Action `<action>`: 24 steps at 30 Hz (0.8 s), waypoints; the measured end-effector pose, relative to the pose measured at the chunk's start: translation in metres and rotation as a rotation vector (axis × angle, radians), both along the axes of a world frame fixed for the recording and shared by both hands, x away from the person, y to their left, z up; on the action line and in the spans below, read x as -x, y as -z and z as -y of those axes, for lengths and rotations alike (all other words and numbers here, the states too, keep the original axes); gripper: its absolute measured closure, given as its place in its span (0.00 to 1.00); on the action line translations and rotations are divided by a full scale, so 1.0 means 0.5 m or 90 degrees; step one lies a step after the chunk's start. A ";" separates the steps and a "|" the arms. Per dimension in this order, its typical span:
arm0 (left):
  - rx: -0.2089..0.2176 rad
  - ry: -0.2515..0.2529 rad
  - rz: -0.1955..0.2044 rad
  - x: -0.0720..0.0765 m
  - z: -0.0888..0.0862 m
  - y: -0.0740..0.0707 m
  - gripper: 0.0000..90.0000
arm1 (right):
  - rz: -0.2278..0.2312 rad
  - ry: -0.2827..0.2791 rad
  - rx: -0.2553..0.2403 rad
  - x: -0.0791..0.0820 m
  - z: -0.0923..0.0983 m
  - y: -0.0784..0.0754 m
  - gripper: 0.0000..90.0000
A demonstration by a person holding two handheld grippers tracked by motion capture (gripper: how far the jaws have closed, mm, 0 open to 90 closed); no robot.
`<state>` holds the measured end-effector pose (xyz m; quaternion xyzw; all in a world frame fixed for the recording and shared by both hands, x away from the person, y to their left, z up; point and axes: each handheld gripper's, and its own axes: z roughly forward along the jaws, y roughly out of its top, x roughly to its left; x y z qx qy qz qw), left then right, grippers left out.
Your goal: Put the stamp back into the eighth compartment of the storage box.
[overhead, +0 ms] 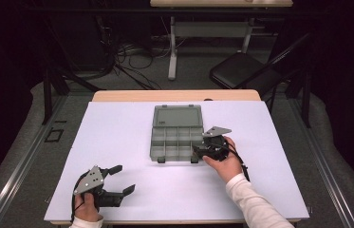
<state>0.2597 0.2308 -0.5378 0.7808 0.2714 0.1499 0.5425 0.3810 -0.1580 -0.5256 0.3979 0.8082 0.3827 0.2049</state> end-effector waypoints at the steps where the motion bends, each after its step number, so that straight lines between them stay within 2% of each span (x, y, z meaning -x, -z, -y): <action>1: -0.002 -0.001 -0.001 -0.001 0.001 0.000 0.18 | -0.002 0.003 -0.005 0.000 0.000 0.000 0.47; 8: -0.001 0.001 -0.002 -0.003 0.002 0.000 0.18 | -0.010 0.006 -0.020 -0.002 0.005 -0.001 0.45; 9: 0.000 0.002 -0.002 -0.003 0.002 0.000 0.18 | -0.025 0.009 -0.038 -0.003 0.007 -0.001 0.45; 15: 0.000 0.004 -0.002 -0.007 0.003 0.002 0.18 | -0.032 0.012 -0.066 -0.004 0.015 -0.005 0.40; 24: 0.006 0.002 -0.011 -0.010 0.002 0.003 0.18 | -0.021 0.019 -0.088 -0.004 0.029 -0.015 0.32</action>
